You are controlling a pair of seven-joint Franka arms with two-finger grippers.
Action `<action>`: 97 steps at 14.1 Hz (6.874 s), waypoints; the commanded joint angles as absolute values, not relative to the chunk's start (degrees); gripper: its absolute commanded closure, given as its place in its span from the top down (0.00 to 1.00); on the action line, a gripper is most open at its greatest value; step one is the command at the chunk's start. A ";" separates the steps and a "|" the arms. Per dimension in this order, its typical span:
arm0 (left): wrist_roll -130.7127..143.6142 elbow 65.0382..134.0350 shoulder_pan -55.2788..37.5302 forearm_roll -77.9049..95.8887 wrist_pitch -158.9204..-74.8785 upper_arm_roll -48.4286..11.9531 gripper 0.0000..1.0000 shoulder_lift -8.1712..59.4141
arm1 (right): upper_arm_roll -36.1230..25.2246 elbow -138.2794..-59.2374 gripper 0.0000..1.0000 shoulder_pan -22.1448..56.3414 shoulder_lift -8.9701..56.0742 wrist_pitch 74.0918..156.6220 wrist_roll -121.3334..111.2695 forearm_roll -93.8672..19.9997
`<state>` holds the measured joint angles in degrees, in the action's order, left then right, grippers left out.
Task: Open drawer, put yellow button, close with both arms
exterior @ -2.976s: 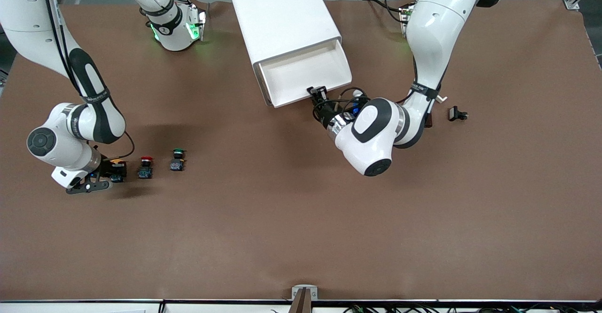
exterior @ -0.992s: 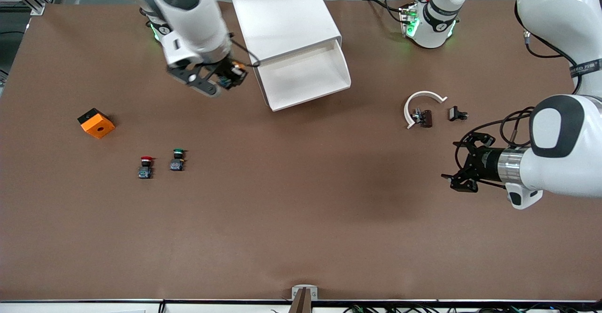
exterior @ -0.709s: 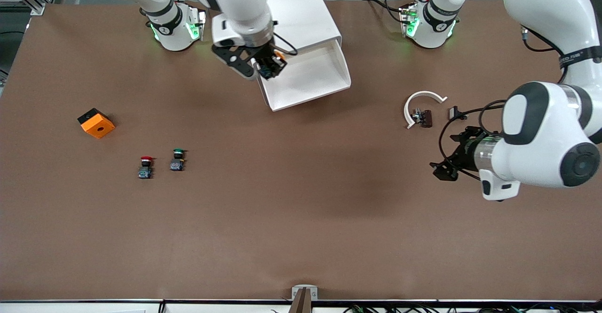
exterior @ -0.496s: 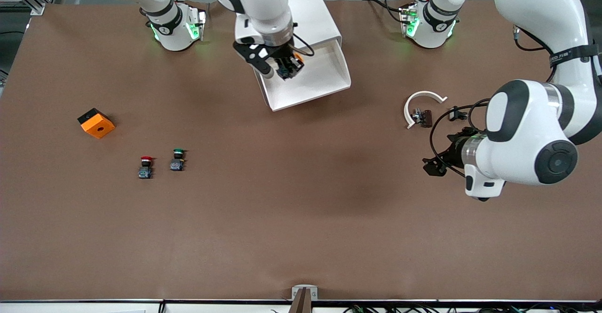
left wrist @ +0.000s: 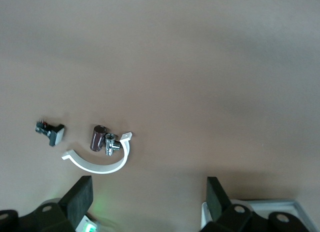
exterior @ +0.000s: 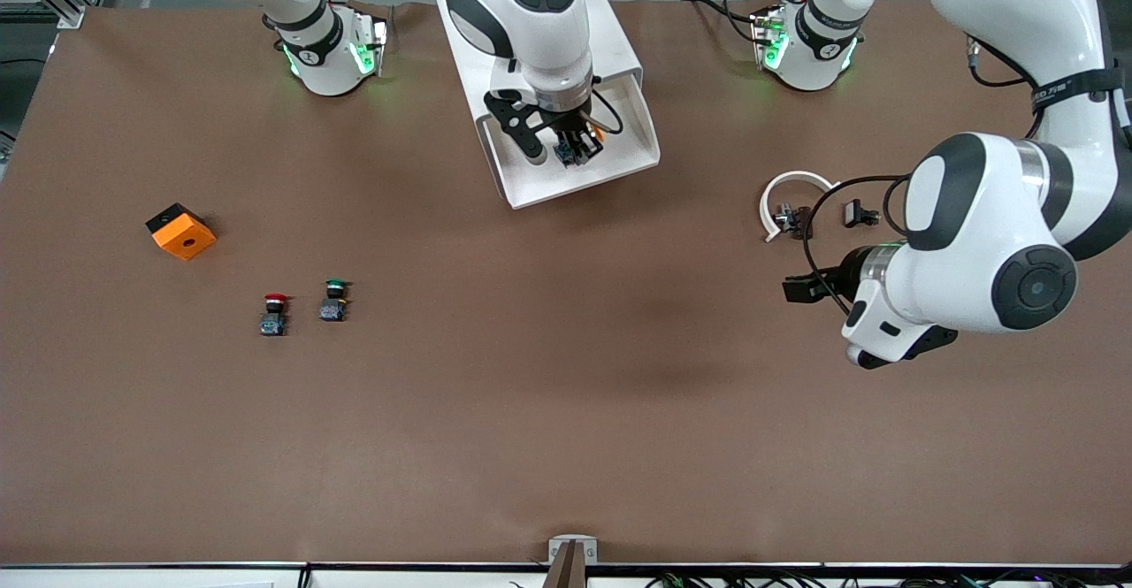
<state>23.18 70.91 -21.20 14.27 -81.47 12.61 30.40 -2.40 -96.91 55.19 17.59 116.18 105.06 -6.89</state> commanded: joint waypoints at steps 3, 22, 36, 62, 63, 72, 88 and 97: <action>20.30 73.65 -21.62 13.71 -83.50 9.33 1.00 27.69 | -3.43 -94.66 0.07 55.28 19.07 115.14 110.28 -8.09; 45.25 104.40 -32.33 13.62 -120.05 -6.59 1.00 17.40 | -3.87 -83.07 1.00 52.31 18.55 101.44 111.45 -8.09; 56.77 106.35 -35.68 14.41 -120.94 -16.16 1.00 17.58 | -4.04 -82.18 1.00 34.66 5.81 85.79 63.80 -7.47; 52.67 92.03 -3.19 6.69 -111.11 -21.18 1.00 17.05 | -3.96 -93.33 1.00 3.62 5.19 97.82 -12.44 3.43; 48.82 90.02 -0.99 5.46 -108.92 -21.18 1.00 17.14 | -3.96 -93.43 1.00 2.65 5.19 97.65 -15.09 2.91; 27.16 87.19 7.73 -4.66 -97.82 -21.18 1.00 17.75 | -3.96 -100.72 1.00 0.97 -1.31 98.70 -15.91 1.32; 12.22 83.32 13.36 -4.66 -87.63 -20.21 1.00 5.98 | -3.96 -93.69 1.00 2.02 -3.34 93.95 -7.12 0.44; 9.23 83.32 13.62 -4.57 -86.22 -18.81 1.00 3.25 | -3.87 -92.72 1.00 2.29 -2.29 93.96 -7.03 0.44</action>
<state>10.85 82.69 13.13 -3.75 -87.39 -19.29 5.85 -4.23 -94.23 2.65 -3.05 94.48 -7.61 1.19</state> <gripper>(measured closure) 0.000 0.000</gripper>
